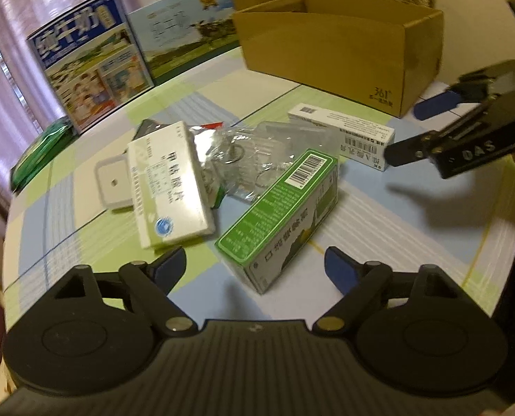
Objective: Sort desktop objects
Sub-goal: 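Grasp the green box with the left tool while the right tool grasps the white box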
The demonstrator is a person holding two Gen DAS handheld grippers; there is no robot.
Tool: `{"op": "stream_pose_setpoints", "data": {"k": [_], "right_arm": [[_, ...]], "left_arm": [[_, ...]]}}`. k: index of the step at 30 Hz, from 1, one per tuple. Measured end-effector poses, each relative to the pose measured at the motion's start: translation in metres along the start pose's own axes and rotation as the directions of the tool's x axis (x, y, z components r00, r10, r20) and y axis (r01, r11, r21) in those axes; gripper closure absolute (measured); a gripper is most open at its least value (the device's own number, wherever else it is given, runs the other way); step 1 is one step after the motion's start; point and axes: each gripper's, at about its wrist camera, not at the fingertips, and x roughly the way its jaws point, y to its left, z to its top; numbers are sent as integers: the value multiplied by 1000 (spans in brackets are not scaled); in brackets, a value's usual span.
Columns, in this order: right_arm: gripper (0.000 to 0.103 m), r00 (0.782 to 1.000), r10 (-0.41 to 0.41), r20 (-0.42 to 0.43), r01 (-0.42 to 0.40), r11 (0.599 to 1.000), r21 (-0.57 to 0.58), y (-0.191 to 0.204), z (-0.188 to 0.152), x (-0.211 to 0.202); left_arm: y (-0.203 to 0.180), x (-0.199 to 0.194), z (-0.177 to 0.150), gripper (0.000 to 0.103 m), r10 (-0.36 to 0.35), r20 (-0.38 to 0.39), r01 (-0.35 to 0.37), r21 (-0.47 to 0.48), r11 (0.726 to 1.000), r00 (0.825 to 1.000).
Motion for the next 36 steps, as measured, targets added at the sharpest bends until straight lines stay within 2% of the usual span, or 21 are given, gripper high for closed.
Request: {"op": "stream_pose_setpoints", "data": {"k": [4,9,11,14,16,18,22,25,30,36], "right_arm": [[32,1000,1,-28,-2,1000,-13,-1,3,17],[35,999,7,-48,-8,1000,-20,1,7,33],[39,998,-7,-62,6,1000,-29,2,7,38],[55,996,-14,-83,12,1000,-26,0,7,43],[72,996,-11,-89,9,1000,-28,0,7,43],[80,996,-14,-89,11,999,-34,1,6,39],[80,995,-16,-101,17,1000,2,1,-1,26],[80,993,-7,-118,12,999,45,2,-9,12],[80,992,-1,-128,12,996,91,4,-24,-13],[78,994,-47,-97,50,998,33,9,-31,-16]], "left_arm": [[4,15,2,26,-41,14,41,25,999,999],[9,25,6,42,-85,19,86,-3,996,996],[11,24,6,51,-85,17,86,-32,996,996],[12,21,7,62,-96,-2,95,-76,993,995],[7,16,7,66,-91,-26,89,-85,992,996],[1,11,6,69,-87,-47,81,-116,990,995],[-15,0,1,77,-109,-67,93,-211,973,992],[-33,-8,-4,77,-104,-61,84,-266,960,993],[-59,-19,-12,77,-80,-36,66,-285,956,996],[-59,-12,-8,76,-65,-31,53,-288,956,997]]}}
